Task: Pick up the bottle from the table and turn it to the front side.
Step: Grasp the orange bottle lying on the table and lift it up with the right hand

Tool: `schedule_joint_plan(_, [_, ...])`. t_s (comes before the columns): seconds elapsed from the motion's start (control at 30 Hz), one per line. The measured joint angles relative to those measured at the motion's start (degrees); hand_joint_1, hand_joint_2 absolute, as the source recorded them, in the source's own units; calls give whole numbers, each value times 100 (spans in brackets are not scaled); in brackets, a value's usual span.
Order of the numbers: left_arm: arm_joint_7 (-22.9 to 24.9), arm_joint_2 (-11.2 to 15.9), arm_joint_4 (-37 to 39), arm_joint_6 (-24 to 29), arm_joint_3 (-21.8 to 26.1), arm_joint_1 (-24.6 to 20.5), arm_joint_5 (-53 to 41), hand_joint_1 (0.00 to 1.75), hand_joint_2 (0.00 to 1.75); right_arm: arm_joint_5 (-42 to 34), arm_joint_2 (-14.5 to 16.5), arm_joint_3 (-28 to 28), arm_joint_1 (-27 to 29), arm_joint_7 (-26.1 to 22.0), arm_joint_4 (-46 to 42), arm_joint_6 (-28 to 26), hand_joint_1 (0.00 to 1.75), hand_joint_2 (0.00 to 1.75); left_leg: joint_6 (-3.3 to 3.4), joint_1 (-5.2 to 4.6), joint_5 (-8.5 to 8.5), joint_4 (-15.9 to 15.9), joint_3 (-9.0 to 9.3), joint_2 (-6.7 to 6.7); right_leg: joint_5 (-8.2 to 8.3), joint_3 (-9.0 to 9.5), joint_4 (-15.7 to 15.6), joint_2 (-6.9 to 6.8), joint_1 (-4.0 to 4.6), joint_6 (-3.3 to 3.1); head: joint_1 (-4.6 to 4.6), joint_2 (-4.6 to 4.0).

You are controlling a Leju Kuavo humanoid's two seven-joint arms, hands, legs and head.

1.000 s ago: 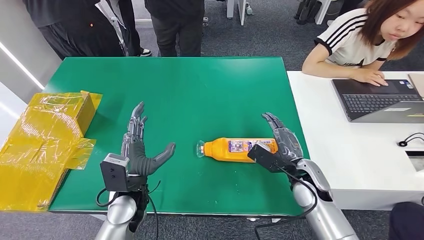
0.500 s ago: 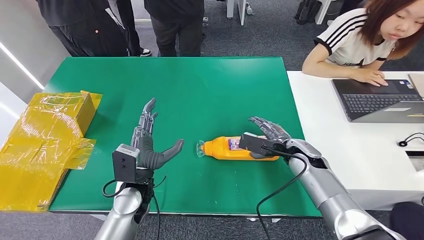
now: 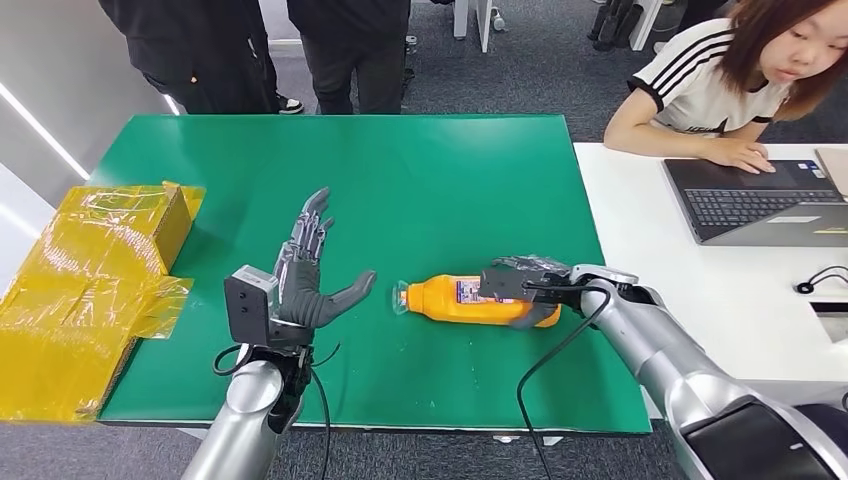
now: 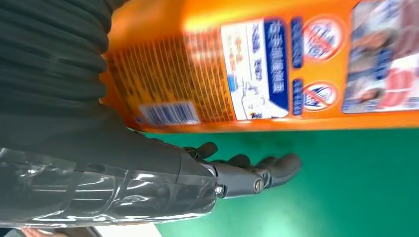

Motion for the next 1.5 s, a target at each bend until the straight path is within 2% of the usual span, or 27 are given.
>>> schedule_joint_plan(0.03, [19,0,1,-27,0,-2,41,0,175,-20,-6,46,-26,9,47,57,35,175,0,0,0,0,0,1,0,0,0,1,0,0,0,0])
schedule_joint_plan(0.13, [122,2,3,-196,0,-6,287,0,175,-104,-39,200,-110,35,146,297,166,175,0,0,0,1,1,2,1,0,0,3,0,1,-1,0])
schedule_joint_plan(0.17, [152,3,4,-258,0,-7,380,0,175,-138,-54,256,-139,39,172,378,175,175,0,0,0,1,1,1,1,0,0,2,0,1,0,0])
schedule_joint_plan(0.43, [240,3,46,-443,0,-13,694,0,175,-191,-85,684,-379,145,319,667,175,175,1,0,1,1,1,1,1,3,0,1,0,2,0,0])
schedule_joint_plan(0.7, [235,4,93,-400,0,-11,745,0,175,-88,-57,1082,-474,227,377,163,175,175,1,0,1,1,2,0,2,6,0,0,0,2,-1,0])
schedule_joint_plan(0.77, [218,5,95,-379,0,-10,749,0,175,-219,-49,1130,-461,81,389,-51,175,175,2,0,1,2,1,-1,3,7,0,-1,0,4,0,0])
schedule_joint_plan(0.83, [161,11,95,-333,2,3,750,0,175,-806,-37,1054,-405,-353,395,-157,175,175,4,-1,3,3,-1,-4,4,6,1,-3,0,5,2,0])
schedule_joint_plan(0.93, [36,45,87,-223,7,69,739,0,175,-2212,-32,557,-248,-1112,369,-312,175,175,5,-1,4,4,-2,-5,6,4,1,-3,-1,6,1,0])
schedule_joint_plan(1.03, [-39,79,82,-140,10,126,718,0,175,-3050,-26,-121,-96,-1450,271,-579,175,175,6,0,3,4,-5,-16,3,3,1,-13,0,7,-1,0])
schedule_joint_plan(1.2, [-109,123,82,-63,20,153,710,0,175,-3695,-19,-908,304,-1599,-38,-973,175,175,6,1,3,3,-12,-26,1,3,0,-23,1,8,-1,0])
schedule_joint_plan(1.33, [-213,172,82,-5,55,186,684,0,175,-4321,-16,-1626,1120,-1816,-902,-1450,175,175,7,0,1,3,-16,-33,-2,3,-1,-29,1,11,1,0])
schedule_joint_plan(1.5, [-292,217,80,25,113,293,641,0,175,-4394,4,-2176,2010,-1892,-1974,-2057,175,175,8,0,0,2,-23,-34,-3,-5,-1,-30,0,11,-1,0])
